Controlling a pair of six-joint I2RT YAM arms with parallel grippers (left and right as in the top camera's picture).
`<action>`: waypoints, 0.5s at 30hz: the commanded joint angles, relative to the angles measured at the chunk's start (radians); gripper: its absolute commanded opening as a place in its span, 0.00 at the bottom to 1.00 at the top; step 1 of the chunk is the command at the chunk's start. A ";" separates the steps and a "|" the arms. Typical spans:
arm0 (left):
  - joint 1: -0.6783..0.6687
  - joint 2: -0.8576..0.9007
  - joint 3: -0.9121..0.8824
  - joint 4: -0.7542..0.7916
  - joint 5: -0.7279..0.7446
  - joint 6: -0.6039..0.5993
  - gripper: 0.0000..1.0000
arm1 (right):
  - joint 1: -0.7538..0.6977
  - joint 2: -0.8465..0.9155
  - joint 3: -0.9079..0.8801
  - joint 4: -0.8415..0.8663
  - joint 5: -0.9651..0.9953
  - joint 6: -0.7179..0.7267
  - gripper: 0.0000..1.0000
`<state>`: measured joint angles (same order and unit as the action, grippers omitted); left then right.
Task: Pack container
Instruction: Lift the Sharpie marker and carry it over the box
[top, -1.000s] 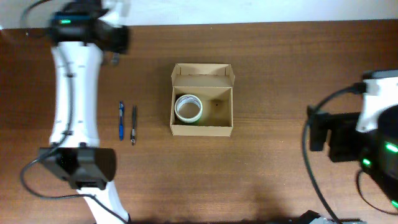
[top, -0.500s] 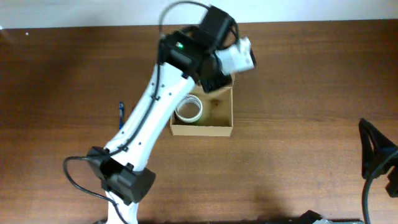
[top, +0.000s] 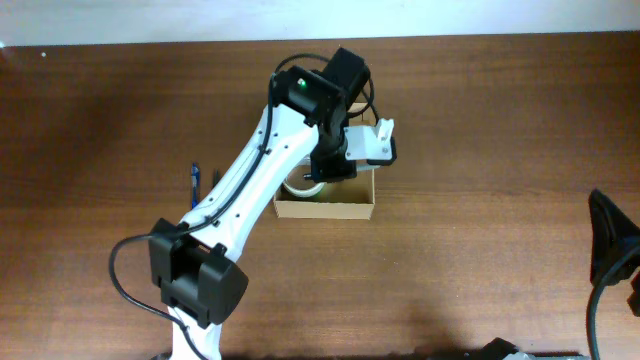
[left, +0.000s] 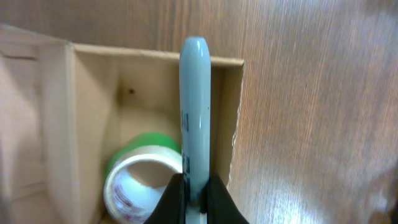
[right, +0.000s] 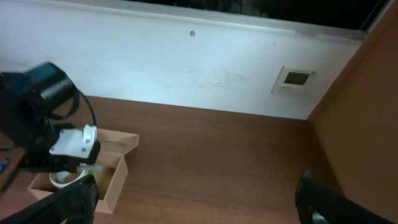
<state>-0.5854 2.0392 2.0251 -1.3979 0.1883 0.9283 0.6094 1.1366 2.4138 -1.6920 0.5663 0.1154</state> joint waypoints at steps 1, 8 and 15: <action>0.008 0.008 -0.080 0.045 0.025 0.035 0.02 | -0.003 -0.005 0.004 -0.006 0.026 -0.007 0.99; 0.012 0.008 -0.183 0.135 0.024 0.039 0.01 | -0.003 -0.005 0.004 -0.006 0.024 -0.006 0.99; 0.045 0.009 -0.234 0.172 0.025 0.039 0.02 | -0.003 -0.005 0.004 -0.006 0.016 -0.003 0.99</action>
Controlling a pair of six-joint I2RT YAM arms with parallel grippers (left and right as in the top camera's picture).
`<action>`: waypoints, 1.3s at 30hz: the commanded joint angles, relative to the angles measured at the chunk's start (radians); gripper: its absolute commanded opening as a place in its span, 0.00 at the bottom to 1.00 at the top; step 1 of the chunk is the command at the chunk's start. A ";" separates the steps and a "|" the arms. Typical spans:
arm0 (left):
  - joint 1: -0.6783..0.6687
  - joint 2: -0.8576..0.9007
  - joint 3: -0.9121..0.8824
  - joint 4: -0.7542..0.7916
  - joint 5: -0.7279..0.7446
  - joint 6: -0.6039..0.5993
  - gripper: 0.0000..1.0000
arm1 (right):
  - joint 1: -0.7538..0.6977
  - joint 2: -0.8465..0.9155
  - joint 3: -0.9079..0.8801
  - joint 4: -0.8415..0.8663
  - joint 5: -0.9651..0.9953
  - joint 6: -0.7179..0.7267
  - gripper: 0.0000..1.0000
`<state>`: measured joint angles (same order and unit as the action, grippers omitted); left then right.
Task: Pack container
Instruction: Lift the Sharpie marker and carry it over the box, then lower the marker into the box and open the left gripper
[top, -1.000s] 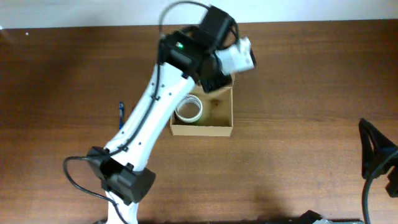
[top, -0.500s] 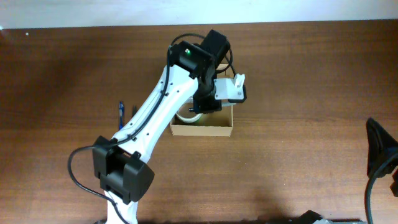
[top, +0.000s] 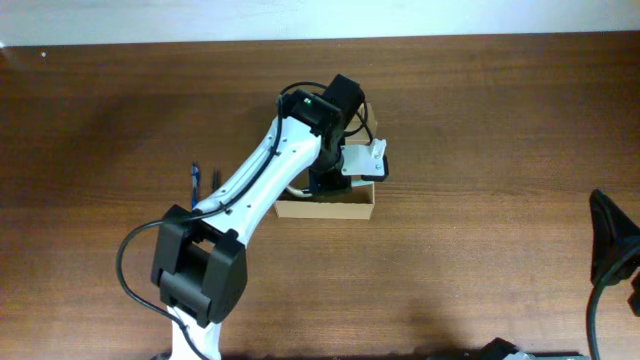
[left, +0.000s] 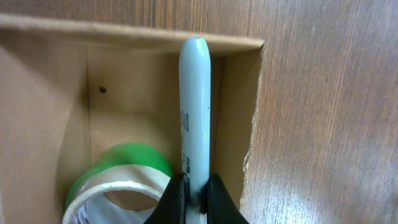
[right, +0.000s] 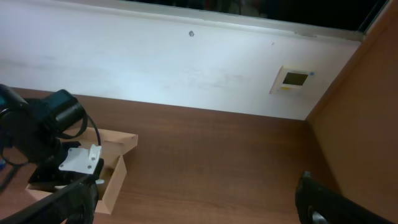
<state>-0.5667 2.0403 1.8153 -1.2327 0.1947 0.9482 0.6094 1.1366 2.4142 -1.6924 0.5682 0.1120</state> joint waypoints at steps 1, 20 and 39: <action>0.031 0.008 -0.032 0.011 0.019 0.020 0.02 | -0.003 -0.005 0.004 -0.006 0.011 0.000 0.99; 0.063 0.009 -0.083 0.029 0.064 0.019 0.02 | -0.003 -0.005 0.002 -0.006 0.000 0.008 0.99; 0.091 -0.012 0.086 0.141 -0.142 -0.276 0.36 | -0.003 -0.005 0.002 -0.006 0.000 0.008 0.99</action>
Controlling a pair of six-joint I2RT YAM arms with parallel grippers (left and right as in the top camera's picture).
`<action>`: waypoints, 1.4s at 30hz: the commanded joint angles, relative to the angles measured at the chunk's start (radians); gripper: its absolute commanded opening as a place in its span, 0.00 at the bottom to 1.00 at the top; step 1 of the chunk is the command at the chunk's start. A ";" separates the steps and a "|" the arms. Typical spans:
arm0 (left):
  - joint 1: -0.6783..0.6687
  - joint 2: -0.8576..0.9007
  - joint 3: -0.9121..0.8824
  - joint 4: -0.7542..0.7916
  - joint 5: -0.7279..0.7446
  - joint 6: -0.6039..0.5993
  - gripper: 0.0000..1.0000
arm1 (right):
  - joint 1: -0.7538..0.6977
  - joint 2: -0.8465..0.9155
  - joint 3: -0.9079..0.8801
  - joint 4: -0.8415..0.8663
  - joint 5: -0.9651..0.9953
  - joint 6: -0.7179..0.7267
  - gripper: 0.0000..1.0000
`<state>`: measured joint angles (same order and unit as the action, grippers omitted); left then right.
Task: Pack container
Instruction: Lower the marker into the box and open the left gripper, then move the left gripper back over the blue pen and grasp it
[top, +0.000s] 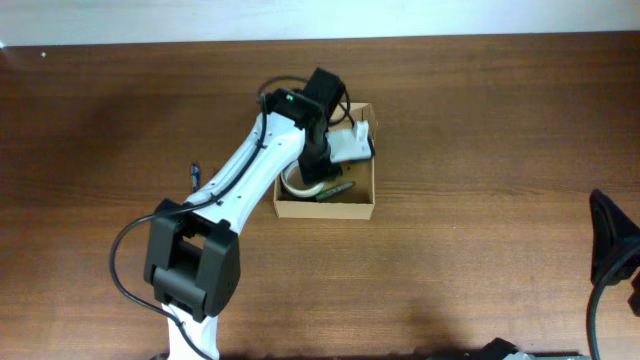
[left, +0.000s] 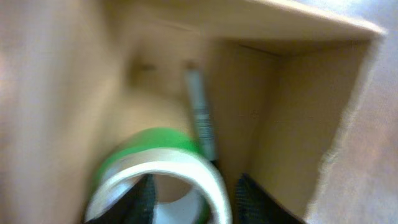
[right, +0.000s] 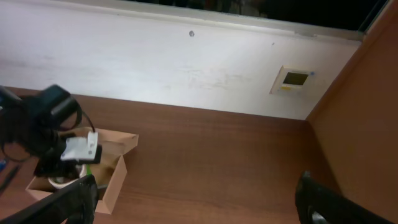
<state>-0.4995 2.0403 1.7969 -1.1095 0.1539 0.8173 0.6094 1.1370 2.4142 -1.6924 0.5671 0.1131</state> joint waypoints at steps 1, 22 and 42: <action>0.036 -0.020 0.153 0.019 -0.122 -0.190 0.36 | -0.003 -0.005 0.002 -0.006 0.002 0.007 0.99; 0.580 -0.039 0.282 -0.171 -0.199 -0.803 0.35 | -0.054 -0.045 0.002 -0.006 0.508 0.203 0.99; 0.620 -0.039 -0.261 0.102 -0.195 -0.756 0.35 | -0.481 -0.358 -0.323 -0.006 0.274 0.218 0.99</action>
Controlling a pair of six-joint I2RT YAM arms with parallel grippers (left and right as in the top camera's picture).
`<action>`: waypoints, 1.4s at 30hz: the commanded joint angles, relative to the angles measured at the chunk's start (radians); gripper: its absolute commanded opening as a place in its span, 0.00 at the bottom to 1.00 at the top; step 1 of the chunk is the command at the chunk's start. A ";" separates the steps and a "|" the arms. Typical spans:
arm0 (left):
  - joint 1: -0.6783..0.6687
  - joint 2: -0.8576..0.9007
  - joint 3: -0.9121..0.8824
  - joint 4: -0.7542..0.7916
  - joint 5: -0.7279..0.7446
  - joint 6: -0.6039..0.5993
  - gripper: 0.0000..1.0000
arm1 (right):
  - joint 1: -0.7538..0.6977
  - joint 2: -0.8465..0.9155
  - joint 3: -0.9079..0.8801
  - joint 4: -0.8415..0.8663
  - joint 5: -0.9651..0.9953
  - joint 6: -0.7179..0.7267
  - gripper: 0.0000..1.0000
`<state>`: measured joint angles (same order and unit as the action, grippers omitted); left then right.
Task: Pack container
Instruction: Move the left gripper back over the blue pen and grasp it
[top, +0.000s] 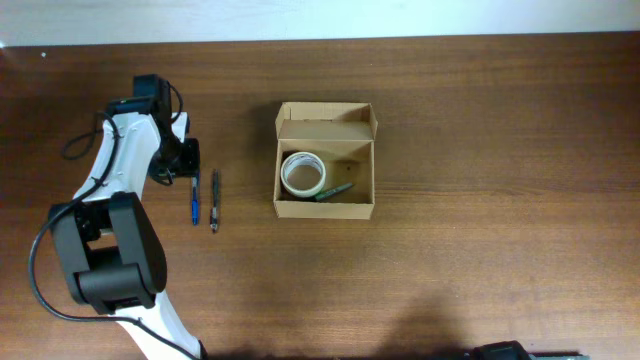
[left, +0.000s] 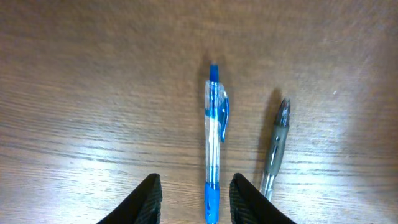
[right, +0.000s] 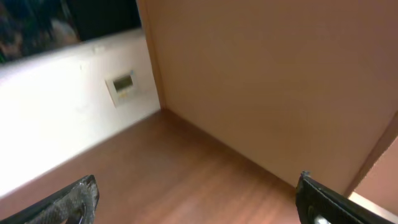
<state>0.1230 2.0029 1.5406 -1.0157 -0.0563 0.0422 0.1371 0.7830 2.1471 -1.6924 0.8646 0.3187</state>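
An open cardboard box stands mid-table and holds a green-edged tape roll and a grey-green marker. To its left a blue pen and a grey pen lie side by side on the wood. My left gripper hovers open over them, and the blue pen lies between its fingers, the grey pen just outside the right one. My right gripper is open and holds nothing. It is out of the overhead view.
The box's back flap stands open towards the far side. The right wrist view shows only bare brown table, a white wall with a small panel and a tan side wall.
My left gripper was open inside the box above the tape and marker. It is now over the two pens at the table's left. The right arm has left the overhead view and its camera has swung.
My left gripper held the marker over the box's right side, then lower inside the box. Then it was open with the marker lying in the box beside the tape. Now it is open above the blue pen.
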 joint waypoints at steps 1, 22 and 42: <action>-0.002 -0.002 -0.005 0.011 0.016 0.021 0.35 | -0.008 -0.005 -0.073 -0.006 -0.024 0.012 0.99; -0.002 -0.002 -0.143 0.148 0.079 0.060 0.35 | -0.006 -0.006 -0.123 -0.006 -0.049 0.012 0.99; -0.001 -0.002 -0.281 0.242 0.077 0.009 0.24 | -0.006 -0.006 -0.122 -0.006 -0.069 0.012 0.99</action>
<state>0.1230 1.9949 1.2945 -0.7834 0.0040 0.0711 0.1371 0.7822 2.0266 -1.6924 0.8017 0.3183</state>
